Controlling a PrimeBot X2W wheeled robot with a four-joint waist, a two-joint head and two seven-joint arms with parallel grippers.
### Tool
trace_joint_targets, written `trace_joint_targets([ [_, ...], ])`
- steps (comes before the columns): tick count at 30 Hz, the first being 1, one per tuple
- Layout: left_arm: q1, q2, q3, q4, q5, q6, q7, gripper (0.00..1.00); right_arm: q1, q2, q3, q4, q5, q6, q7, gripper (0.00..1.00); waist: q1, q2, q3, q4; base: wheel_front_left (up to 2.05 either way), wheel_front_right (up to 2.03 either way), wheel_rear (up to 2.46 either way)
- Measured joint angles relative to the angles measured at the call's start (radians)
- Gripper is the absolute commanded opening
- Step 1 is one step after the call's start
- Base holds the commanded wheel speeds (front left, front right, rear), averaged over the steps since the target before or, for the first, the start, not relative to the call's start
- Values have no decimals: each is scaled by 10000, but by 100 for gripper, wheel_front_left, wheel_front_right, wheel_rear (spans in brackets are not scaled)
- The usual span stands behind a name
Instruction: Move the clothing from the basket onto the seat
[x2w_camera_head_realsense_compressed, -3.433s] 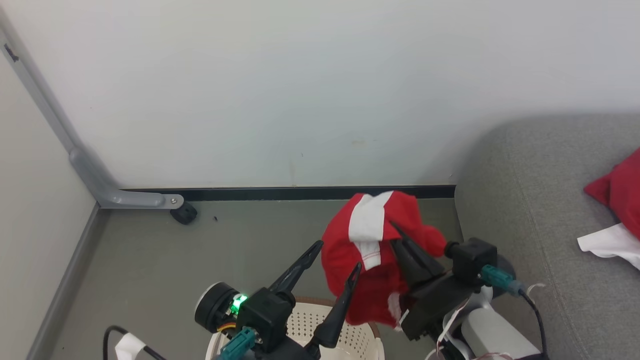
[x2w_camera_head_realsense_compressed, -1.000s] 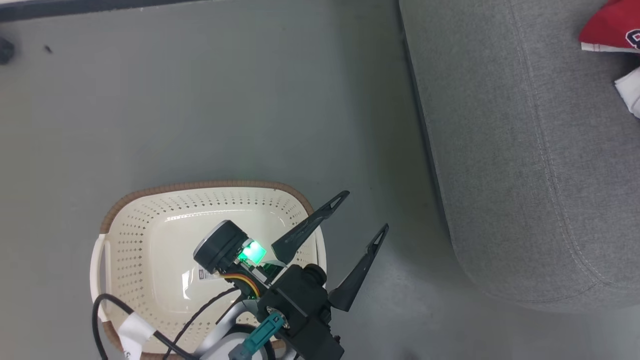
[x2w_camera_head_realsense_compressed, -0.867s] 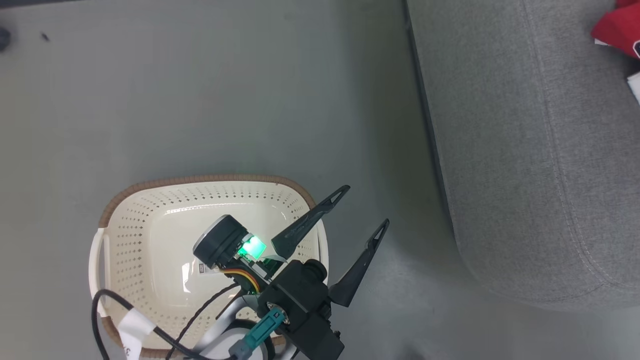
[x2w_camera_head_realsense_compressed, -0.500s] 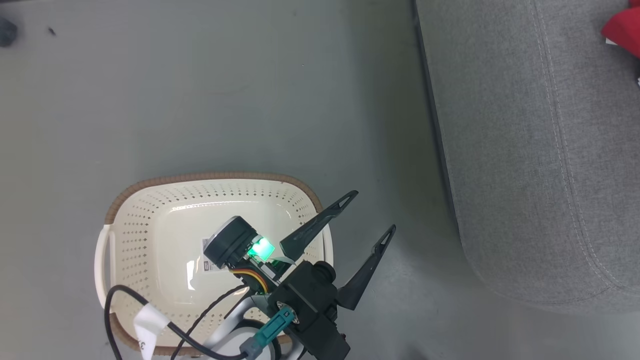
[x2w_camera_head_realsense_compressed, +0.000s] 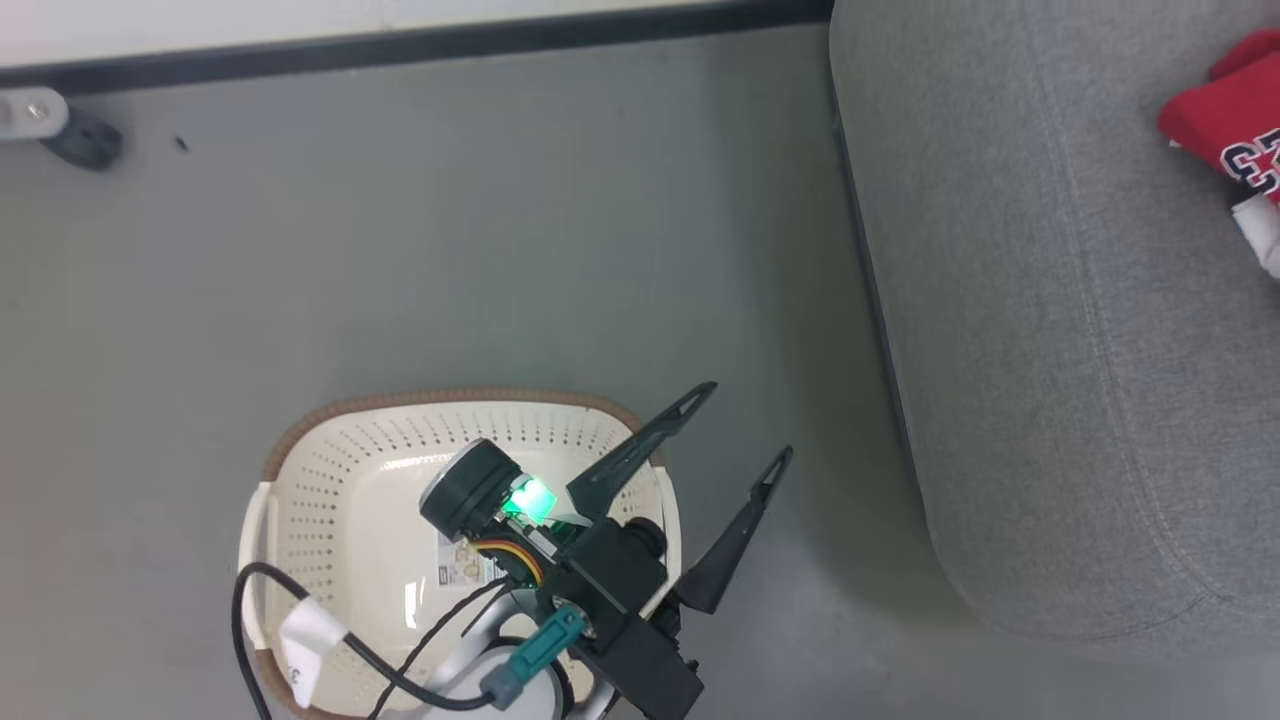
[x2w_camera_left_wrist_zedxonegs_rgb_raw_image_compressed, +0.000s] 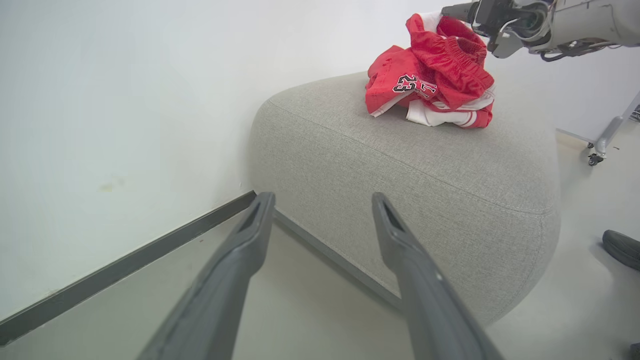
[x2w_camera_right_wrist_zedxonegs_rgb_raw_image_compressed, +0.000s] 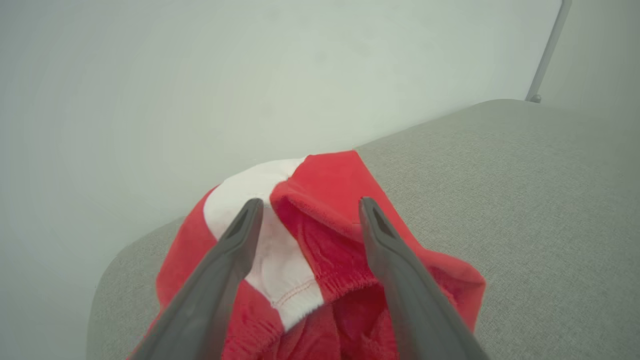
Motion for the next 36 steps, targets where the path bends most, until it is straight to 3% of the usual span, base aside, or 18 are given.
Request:
trace_joint_targets([
  [11,790,-52,397,957,-462,280,-556,100,1063,635,616,-232,-579,173,-253,100,-1,-3,-1525,197,0,0,0],
  [18,1494,-58,823,1292,-832,610,-734,100,2344,1570,1133,-819,-771,272,-267,100,-1,-2,-2526,362,0,0,0],
  [23,2084,-40,1095,1346,-943,809,-809,100,3512,2268,1450,-1505,-1060,351,-267,100,-2,-3,-3233,503,0,0,0],
  [36,2761,79,2192,1327,-1421,1091,-905,100,5650,3267,1887,-3858,-1360,349,-267,100,-1,-2,-4227,1074,0,0,0],
])
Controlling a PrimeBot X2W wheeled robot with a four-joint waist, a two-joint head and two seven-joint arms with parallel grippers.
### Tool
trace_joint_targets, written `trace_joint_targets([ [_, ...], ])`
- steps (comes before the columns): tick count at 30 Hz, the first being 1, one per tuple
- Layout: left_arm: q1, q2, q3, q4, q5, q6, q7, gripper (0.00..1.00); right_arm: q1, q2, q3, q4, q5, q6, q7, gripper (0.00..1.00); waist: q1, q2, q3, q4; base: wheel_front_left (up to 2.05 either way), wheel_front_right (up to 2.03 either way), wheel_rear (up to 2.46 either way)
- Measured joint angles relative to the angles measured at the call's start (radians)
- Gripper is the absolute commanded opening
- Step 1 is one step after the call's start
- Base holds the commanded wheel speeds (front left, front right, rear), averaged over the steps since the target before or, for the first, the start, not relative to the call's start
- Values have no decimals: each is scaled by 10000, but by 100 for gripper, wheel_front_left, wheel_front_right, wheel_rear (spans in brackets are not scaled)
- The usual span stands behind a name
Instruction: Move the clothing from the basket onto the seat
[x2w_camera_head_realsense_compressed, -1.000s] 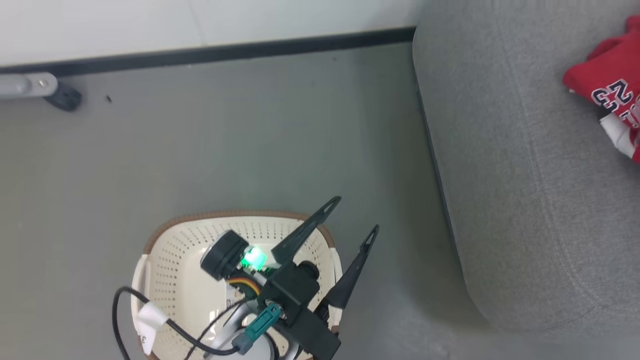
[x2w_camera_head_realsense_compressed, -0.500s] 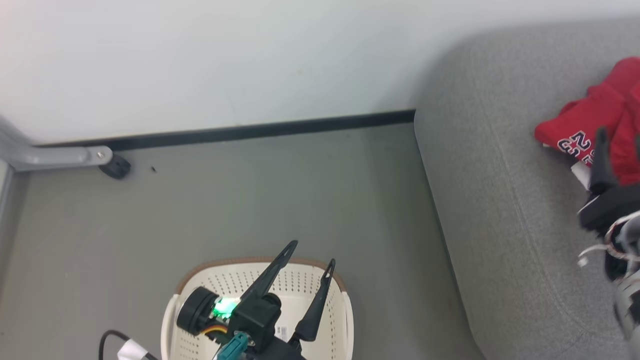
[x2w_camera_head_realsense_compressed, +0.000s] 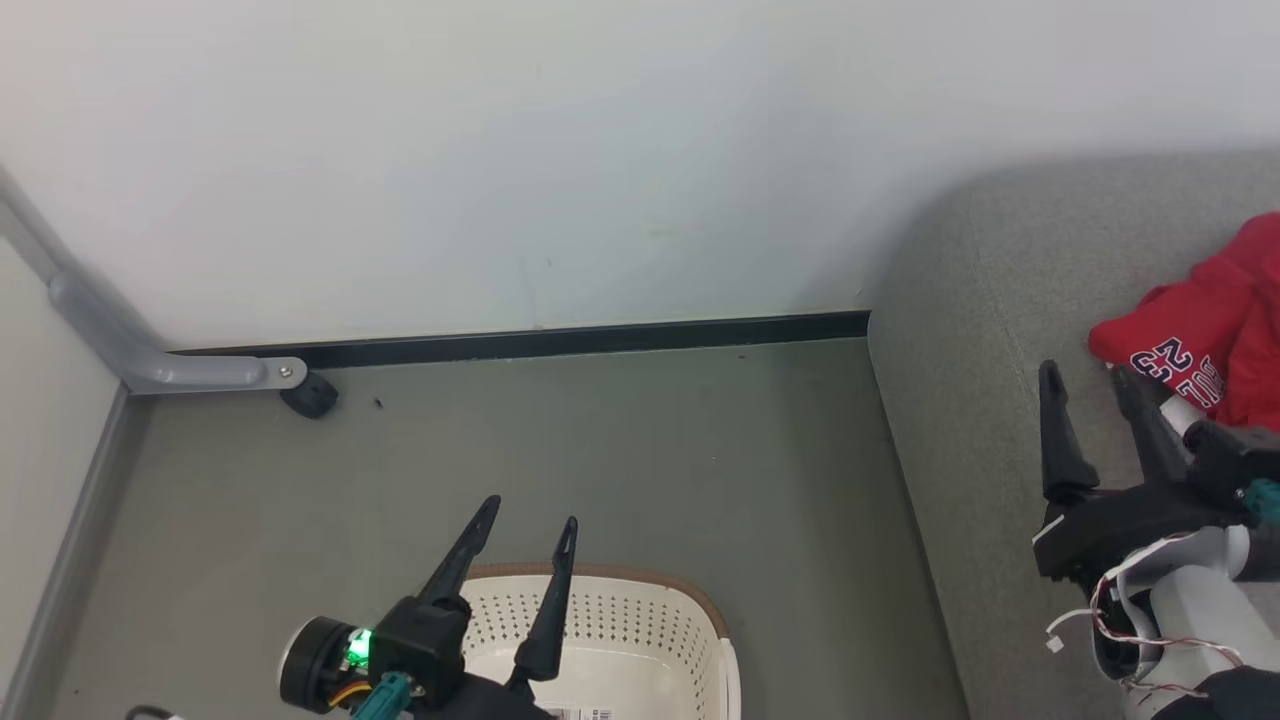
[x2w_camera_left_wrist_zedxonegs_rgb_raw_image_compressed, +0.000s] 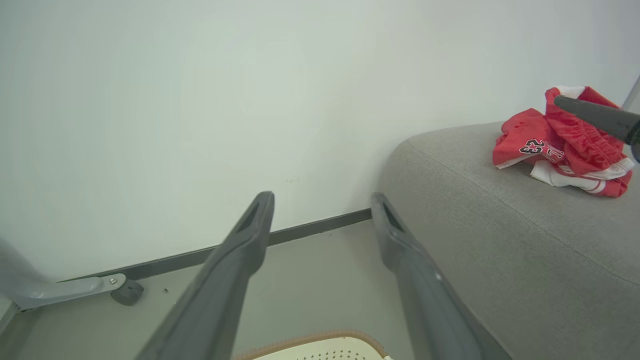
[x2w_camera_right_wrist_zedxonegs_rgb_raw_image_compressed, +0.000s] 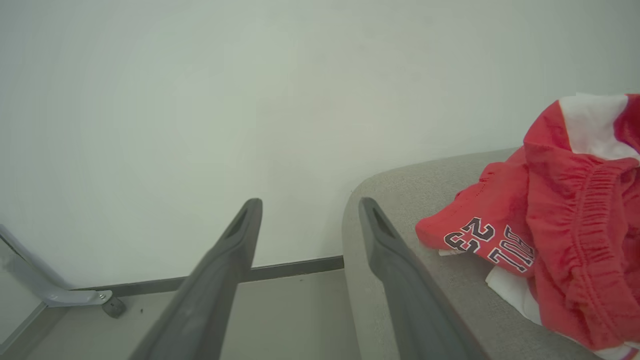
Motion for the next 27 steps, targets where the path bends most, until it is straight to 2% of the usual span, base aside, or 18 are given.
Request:
trace_joint_targets([
  [14,596,113,1348,380,-320,81,-125,100,1798,512,625,-1522,-579,-105,0,100,1,0,-348,336,0,0,0],
  [27,1392,-117,1743,732,-462,144,-174,100,3373,585,585,-2305,-848,-589,0,100,1,1,-858,460,0,0,0],
])
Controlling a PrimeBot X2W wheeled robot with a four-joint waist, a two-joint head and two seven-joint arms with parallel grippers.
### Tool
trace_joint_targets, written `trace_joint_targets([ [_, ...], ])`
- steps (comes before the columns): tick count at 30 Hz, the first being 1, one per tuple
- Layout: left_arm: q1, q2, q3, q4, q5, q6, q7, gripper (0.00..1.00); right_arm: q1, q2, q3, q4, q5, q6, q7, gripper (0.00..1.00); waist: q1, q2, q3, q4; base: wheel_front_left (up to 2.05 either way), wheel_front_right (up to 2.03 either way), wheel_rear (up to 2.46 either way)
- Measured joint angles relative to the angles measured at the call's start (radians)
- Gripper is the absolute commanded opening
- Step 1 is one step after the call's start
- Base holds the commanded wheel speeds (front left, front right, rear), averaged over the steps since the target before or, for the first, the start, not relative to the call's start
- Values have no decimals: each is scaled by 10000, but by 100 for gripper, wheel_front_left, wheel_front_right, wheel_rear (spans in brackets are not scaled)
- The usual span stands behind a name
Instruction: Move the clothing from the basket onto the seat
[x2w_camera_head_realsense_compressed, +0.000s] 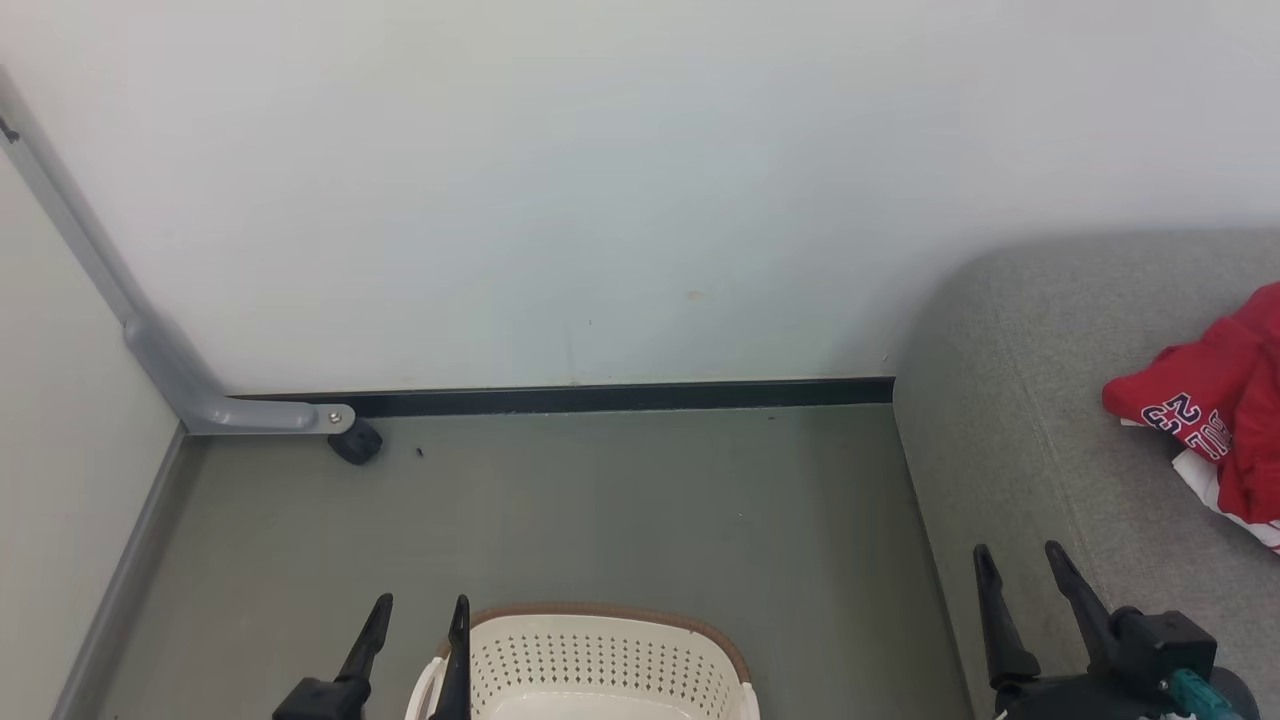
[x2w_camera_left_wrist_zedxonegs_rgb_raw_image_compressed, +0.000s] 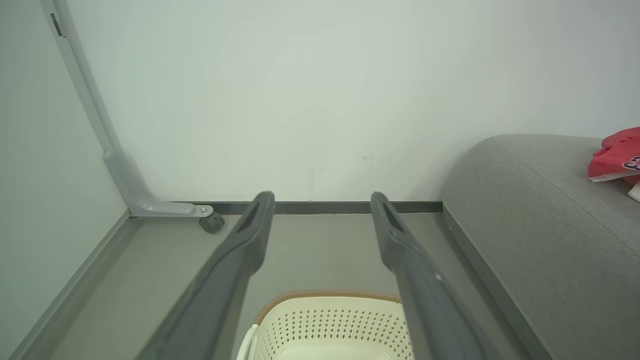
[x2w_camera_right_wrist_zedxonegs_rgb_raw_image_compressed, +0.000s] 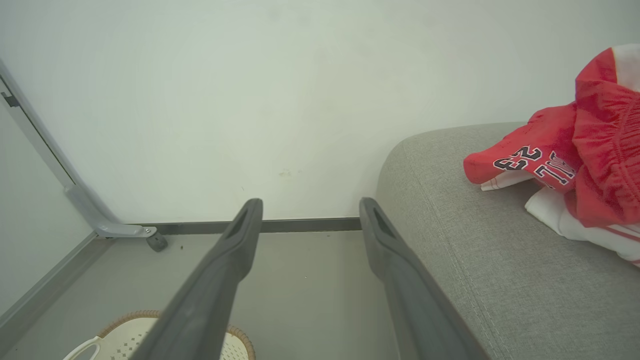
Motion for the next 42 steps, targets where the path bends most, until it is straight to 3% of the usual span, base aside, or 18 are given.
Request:
trace_joint_targets([
  [16,877,-259,529,69,96,2,-81,100,1375,-153,-267,-1221,-58,-393,0,100,1,0,-464,38,0,0,0],
  [42,1037,-491,813,-17,533,2,-169,100,1917,-345,-311,-2272,-144,-640,115,100,1,0,-408,128,0,0,0],
])
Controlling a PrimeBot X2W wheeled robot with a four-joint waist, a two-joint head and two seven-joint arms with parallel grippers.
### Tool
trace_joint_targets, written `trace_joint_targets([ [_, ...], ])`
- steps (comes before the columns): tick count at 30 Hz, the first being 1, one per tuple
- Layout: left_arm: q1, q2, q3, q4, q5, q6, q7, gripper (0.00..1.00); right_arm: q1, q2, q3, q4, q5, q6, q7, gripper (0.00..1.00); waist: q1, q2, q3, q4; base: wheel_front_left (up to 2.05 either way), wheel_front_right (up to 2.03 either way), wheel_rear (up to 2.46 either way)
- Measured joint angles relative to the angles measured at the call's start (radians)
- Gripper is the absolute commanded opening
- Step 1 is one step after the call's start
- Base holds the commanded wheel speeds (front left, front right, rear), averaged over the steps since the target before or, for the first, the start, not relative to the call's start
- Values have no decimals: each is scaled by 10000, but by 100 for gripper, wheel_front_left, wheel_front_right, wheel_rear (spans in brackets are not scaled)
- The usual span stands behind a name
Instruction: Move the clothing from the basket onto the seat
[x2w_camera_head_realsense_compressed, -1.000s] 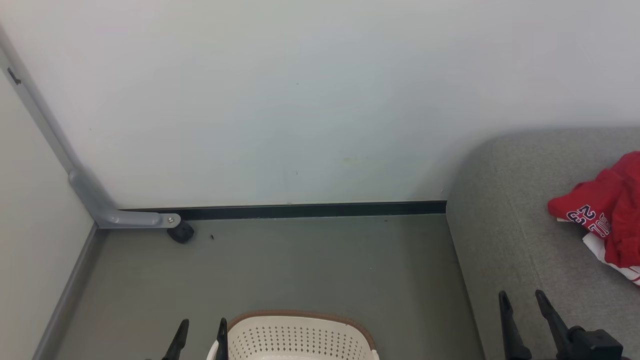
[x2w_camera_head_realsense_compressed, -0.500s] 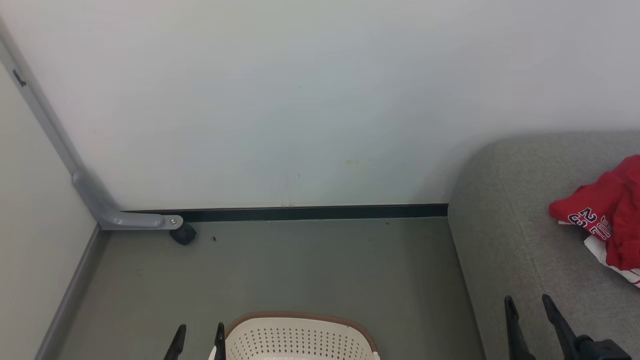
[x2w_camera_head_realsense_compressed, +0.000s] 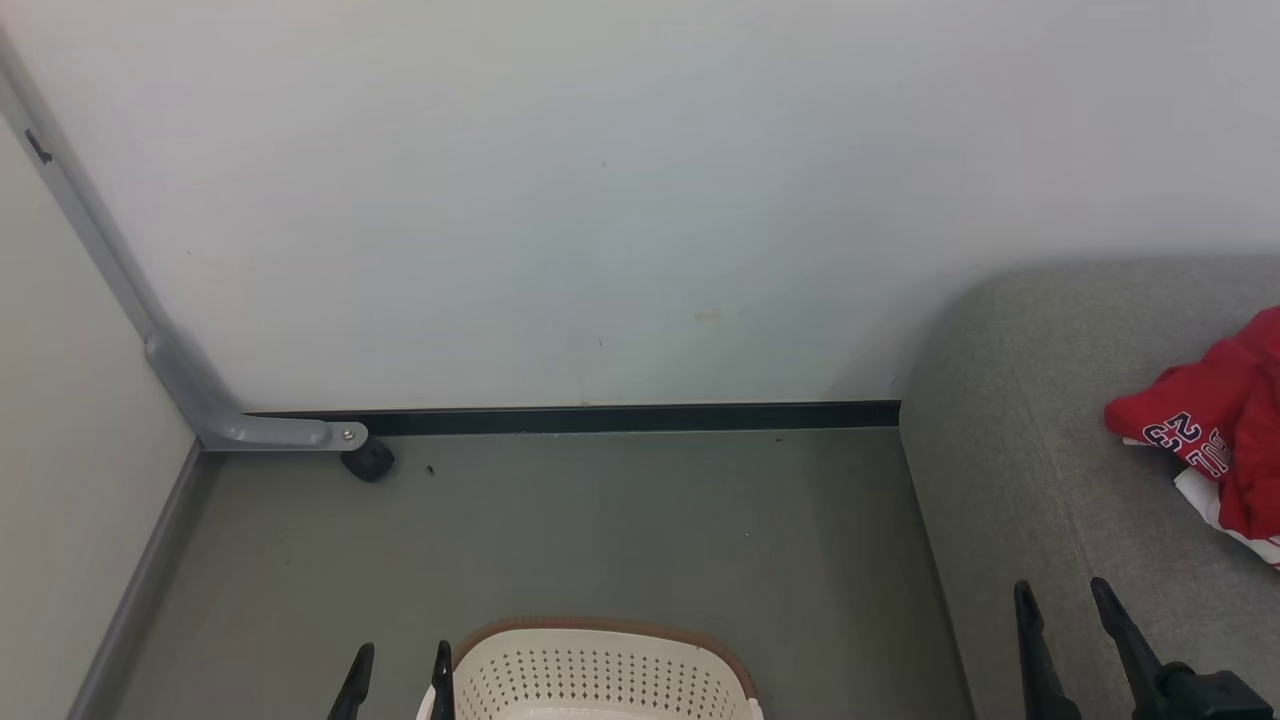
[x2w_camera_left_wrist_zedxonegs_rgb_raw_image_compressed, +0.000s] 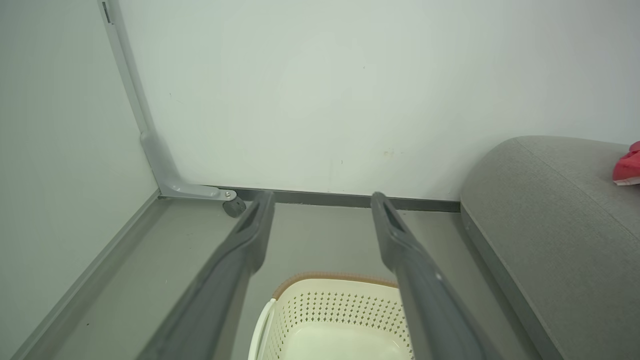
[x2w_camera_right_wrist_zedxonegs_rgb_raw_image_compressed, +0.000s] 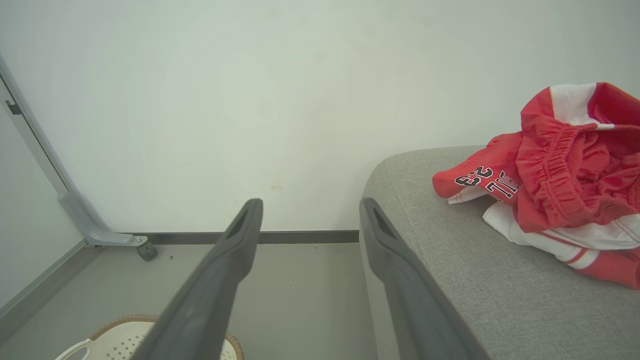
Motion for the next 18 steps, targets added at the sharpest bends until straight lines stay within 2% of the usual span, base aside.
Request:
trace_joint_targets([
  [18,-2,-115,102,29,105,0,-15,100,209,-25,-4,-291,2,-94,255,100,0,0,75,27,0,0,0],
])
